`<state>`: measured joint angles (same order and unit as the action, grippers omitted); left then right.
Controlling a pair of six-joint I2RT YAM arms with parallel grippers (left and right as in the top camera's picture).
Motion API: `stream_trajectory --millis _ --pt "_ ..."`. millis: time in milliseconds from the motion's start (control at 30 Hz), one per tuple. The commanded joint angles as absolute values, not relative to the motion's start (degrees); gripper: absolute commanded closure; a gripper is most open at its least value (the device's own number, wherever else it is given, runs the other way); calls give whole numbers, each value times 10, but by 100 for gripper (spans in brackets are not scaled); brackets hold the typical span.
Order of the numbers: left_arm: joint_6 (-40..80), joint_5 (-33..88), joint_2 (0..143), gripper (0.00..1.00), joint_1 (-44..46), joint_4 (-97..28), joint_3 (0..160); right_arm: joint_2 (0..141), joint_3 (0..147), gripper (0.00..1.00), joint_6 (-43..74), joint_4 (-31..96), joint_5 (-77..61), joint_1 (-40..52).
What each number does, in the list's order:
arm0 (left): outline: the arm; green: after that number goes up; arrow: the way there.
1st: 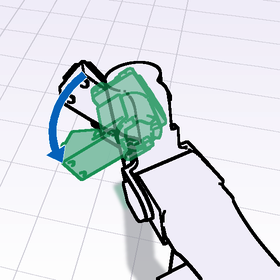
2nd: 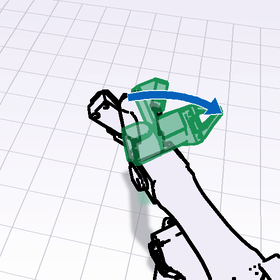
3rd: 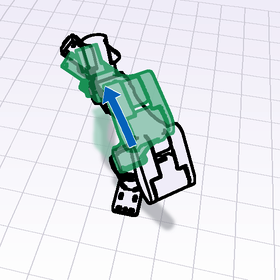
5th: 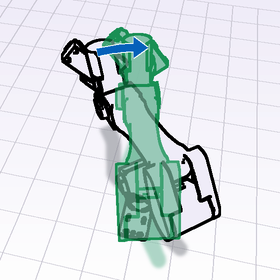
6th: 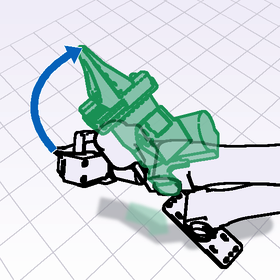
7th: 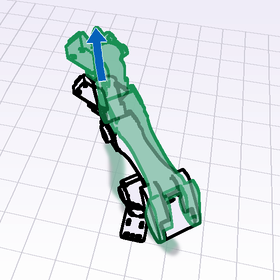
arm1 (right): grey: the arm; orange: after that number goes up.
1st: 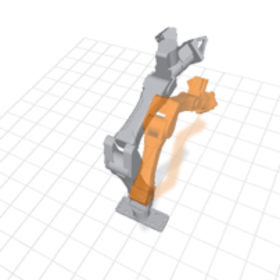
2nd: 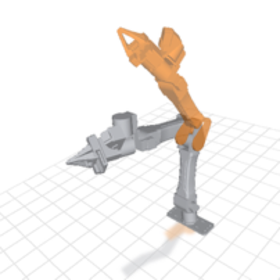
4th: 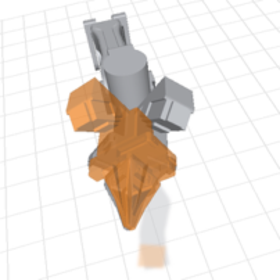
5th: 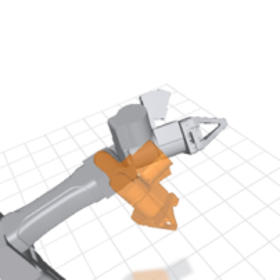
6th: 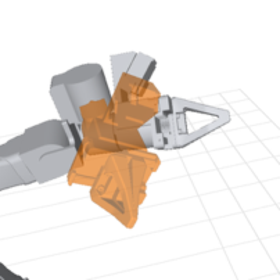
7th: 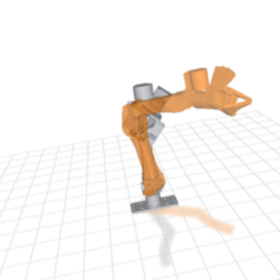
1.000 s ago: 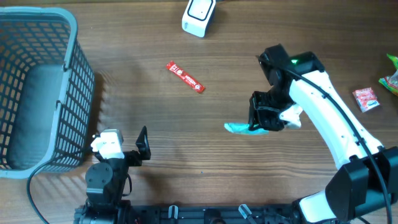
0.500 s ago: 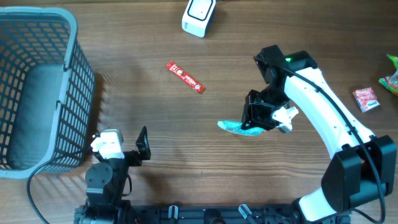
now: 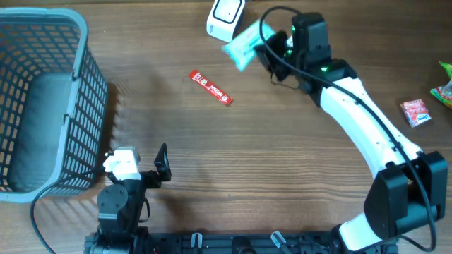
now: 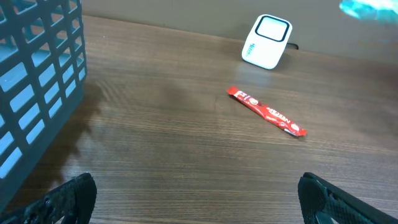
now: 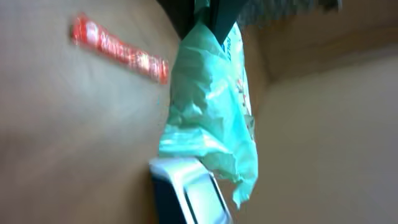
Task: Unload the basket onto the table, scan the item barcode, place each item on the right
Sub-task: 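Raise the wipes pack up to the white scanner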
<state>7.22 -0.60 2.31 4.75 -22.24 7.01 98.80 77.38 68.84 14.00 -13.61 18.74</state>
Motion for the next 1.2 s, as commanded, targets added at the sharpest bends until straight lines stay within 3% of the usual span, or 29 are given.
stream_trajectory --millis 0,167,267,333,567,767,900,1100,1167 --pt "78 -9 19 0 47 -220 67 1009 783 96 661 71 85 211" --pt "78 -9 19 0 47 -220 67 1166 783 96 683 -284 170 250" --pt "78 -9 19 0 47 -220 67 1263 788 95 775 -431 196 251" --pt "78 -9 19 0 47 -220 67 1330 825 96 775 -492 204 251" --pt "78 -9 19 0 47 -220 67 1458 1028 96 765 -427 173 256" --pt "78 -9 19 0 47 -220 67 1458 1042 96 760 -396 165 256" --pt "78 -9 19 0 47 -220 67 1446 1054 95 496 -387 149 256" --pt "78 -9 19 0 47 -220 67 1283 1054 95 445 -204 116 236" --pt "78 -9 19 0 47 -220 67 1199 1054 96 397 -57 201 225"
